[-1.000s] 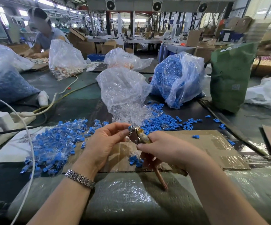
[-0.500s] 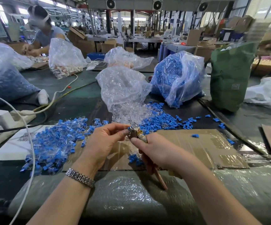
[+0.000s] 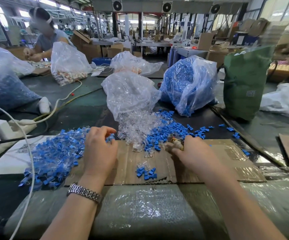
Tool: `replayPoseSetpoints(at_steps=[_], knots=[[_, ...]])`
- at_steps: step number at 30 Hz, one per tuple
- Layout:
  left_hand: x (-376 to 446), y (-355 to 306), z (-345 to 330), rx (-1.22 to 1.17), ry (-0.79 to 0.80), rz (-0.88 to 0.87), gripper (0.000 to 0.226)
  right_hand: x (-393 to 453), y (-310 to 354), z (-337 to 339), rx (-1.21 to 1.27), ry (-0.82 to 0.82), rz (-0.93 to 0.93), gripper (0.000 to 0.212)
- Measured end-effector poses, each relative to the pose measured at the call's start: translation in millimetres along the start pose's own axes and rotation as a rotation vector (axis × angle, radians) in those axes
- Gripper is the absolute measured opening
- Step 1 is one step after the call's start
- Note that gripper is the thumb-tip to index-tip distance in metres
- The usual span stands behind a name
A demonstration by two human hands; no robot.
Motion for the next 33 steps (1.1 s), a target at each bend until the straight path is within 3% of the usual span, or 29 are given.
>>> replayPoseSetpoints(at_steps=[4, 7, 10, 16, 20, 25, 29, 33], knots=[[-10.3, -16.2, -29.2, 0.030, 0.305, -0.183, 0.019, 0.0, 0.4, -8.9, -0.187, -0.085, -0.045, 0.061], [-12.3, -13.7, -41.7, 0.101, 0.422, -0.215, 0.029, -3.6, 20.6, -1.7, -0.133, -0.237, 0.110, 0.041], [-12.1, -14.7, -42.9, 0.092, 0.404, -0.224, 0.028, -6.3, 48.6, -5.2, -0.129, -0.257, 0.312, 0.017], [-13.4, -16.1, -39.1, 0.029, 0.389, -0.201, 0.015, -1.1, 57.3, -19.3, -0.127, -0.227, 0.324, 0.016], [-11.3, -12.7, -35.3, -0.095, 0.369, -0.087, 0.010, -3.9, 55.6, -23.3, -0.083, -0.285, 0.340, 0.012], [-13.1, -10.7, -34.3, -0.476, 0.468, 0.113, 0.014, -9.7, 43.1, -12.5, 0.439, -0.348, 0.377, 0.008], [-16.5, -12.5, -36.4, -0.753, 0.545, 0.265, 0.012, -12.8, 43.1, -12.6, 0.892, -0.166, 0.403, 0.005], [-15.4, -16.0, -35.4, -0.830, 0.534, 0.222, 0.015, -18.8, 49.4, -9.9, 1.023, -0.077, 0.481, 0.013]])
Point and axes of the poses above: each hand's wrist, its own x-axis towards the middle knuckle, its own z-axis out of the back of the hand, y = z × x, the point moved 6 cm from there along x, towards the middle knuckle, and after that the axes turned 2 degrees about -z, right-handed, at the moved point
